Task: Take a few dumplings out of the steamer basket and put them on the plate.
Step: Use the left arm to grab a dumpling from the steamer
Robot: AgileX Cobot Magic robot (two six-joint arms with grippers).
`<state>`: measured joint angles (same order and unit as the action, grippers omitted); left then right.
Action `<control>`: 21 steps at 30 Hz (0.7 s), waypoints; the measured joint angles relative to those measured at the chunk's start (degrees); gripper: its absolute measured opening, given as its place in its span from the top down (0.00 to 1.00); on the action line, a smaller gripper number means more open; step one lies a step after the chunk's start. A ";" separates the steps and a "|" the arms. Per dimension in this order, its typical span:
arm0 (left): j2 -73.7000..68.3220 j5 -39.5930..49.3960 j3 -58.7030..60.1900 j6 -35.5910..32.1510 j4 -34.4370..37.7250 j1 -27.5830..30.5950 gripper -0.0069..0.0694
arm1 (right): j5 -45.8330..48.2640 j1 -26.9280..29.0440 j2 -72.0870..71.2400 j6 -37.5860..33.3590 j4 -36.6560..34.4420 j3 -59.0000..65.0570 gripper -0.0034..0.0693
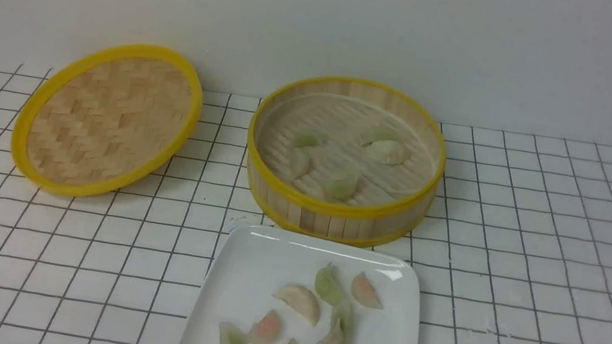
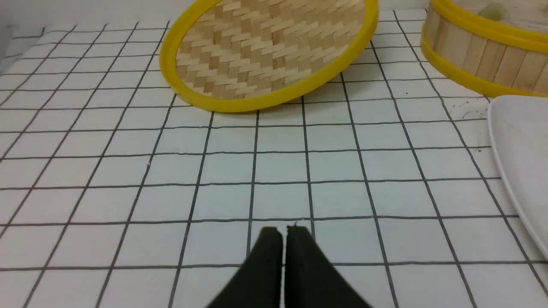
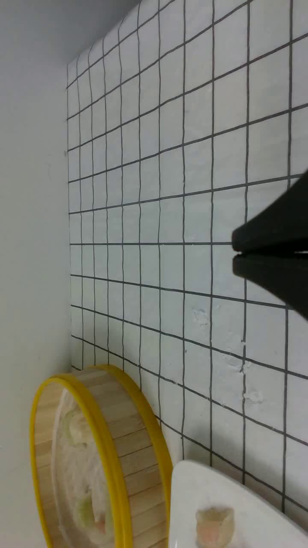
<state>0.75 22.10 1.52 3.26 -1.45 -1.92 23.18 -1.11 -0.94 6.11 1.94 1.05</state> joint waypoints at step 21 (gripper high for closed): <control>0.00 0.05 0.00 0.00 -4.37 0.00 0.92 | 0.00 0.00 0.00 0.00 0.00 0.00 0.97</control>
<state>0.75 22.14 1.52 3.26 -5.82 -1.92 23.18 -1.11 -0.94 6.11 1.94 1.05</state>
